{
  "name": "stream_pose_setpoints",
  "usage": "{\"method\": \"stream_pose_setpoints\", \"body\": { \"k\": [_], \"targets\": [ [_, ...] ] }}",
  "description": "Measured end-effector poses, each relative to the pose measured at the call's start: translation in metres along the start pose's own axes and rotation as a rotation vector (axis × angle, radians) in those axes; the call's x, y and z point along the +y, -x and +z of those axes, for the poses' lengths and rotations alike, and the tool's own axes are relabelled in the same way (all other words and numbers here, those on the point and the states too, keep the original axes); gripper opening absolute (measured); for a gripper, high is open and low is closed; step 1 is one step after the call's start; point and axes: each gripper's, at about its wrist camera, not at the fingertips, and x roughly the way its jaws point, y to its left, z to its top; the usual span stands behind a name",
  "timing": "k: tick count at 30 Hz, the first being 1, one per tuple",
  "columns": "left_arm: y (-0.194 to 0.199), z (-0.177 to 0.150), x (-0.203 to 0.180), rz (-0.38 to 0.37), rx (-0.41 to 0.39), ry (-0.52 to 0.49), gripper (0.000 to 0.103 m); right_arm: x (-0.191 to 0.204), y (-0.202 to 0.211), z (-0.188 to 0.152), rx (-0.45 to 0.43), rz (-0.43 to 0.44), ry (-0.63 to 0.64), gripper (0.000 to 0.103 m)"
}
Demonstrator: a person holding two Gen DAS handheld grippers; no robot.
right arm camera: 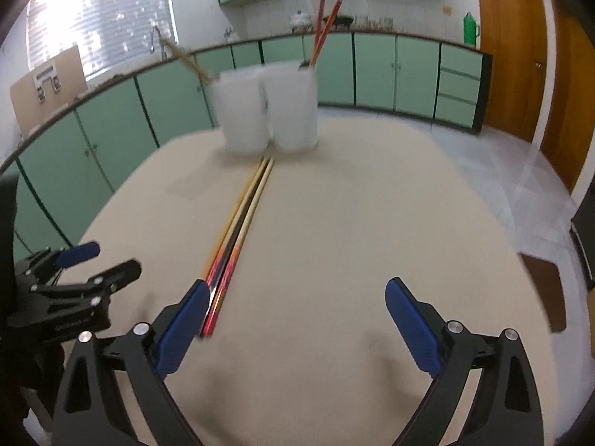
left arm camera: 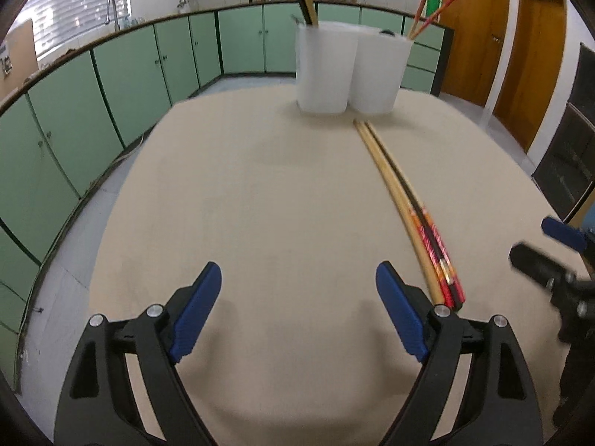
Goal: Organize utensils
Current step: 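Bring both grippers back to the remaining chopsticks, then close the right gripper on another red-patterned chopstick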
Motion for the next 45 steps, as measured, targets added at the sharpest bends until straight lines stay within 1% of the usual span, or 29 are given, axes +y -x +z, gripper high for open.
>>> {"method": "stream_pose_setpoints", "body": {
  "k": [5, 7, 15, 19, 21, 23, 25, 26, 28, 29, 31, 36, 38, 41, 43, 44, 45],
  "targets": [
    [-0.004, -0.010, 0.000, 0.010, 0.036, -0.007, 0.084, 0.014, -0.006, -0.014, 0.041, 0.006, 0.024, 0.085],
    [-0.005, -0.014, 0.001, 0.010, 0.050, -0.007, 0.084, 0.018, -0.010, -0.016, 0.056, 0.010, 0.033, 0.080],
    [-0.007, -0.013, 0.002, 0.008, 0.068, 0.007, 0.086, 0.032, -0.020, -0.016, 0.095, -0.014, 0.081, 0.075],
    [-0.007, -0.013, 0.003, 0.005, 0.070, 0.008, 0.087, 0.030, -0.020, -0.015, 0.097, -0.068, 0.099, 0.075],
    [-0.007, -0.013, 0.002, 0.004, 0.069, 0.007, 0.087, 0.021, -0.021, -0.015, 0.105, -0.093, 0.080, 0.075],
    [-0.007, -0.013, 0.002, 0.004, 0.069, 0.007, 0.087, 0.014, -0.019, -0.014, 0.098, -0.083, 0.055, 0.073],
    [-0.006, -0.014, 0.002, 0.006, 0.069, 0.006, 0.087, 0.011, -0.015, -0.014, 0.091, -0.045, 0.034, 0.069],
    [-0.007, -0.013, 0.001, 0.007, 0.070, 0.006, 0.087, 0.012, -0.015, -0.014, 0.090, -0.029, 0.031, 0.067],
    [-0.007, -0.014, 0.000, 0.007, 0.069, 0.006, 0.087, 0.017, -0.015, -0.014, 0.085, 0.004, 0.035, 0.062],
    [-0.007, -0.014, 0.001, 0.007, 0.069, 0.007, 0.087, 0.021, -0.016, -0.015, 0.086, 0.012, 0.044, 0.061],
    [-0.009, -0.012, 0.000, 0.007, 0.069, 0.011, 0.087, 0.028, -0.019, -0.015, 0.091, 0.019, 0.062, 0.055],
    [-0.011, -0.012, 0.000, 0.006, 0.071, 0.014, 0.088, 0.041, -0.028, -0.010, 0.102, -0.024, 0.111, 0.054],
    [-0.011, -0.011, 0.000, 0.007, 0.071, 0.012, 0.088, 0.043, -0.030, -0.009, 0.101, -0.029, 0.116, 0.052],
    [-0.011, -0.011, 0.000, 0.004, 0.071, 0.014, 0.088, 0.044, -0.031, -0.008, 0.099, -0.014, 0.119, 0.038],
    [-0.012, -0.011, 0.000, 0.006, 0.072, 0.013, 0.088, 0.044, -0.031, -0.008, 0.097, 0.002, 0.123, 0.021],
    [-0.012, -0.011, 0.000, 0.007, 0.072, 0.011, 0.088, 0.044, -0.031, -0.008, 0.098, 0.012, 0.122, 0.016],
    [-0.012, -0.011, -0.001, 0.006, 0.072, 0.010, 0.088, 0.043, -0.031, -0.008, 0.100, 0.019, 0.119, 0.008]
  ]
}}
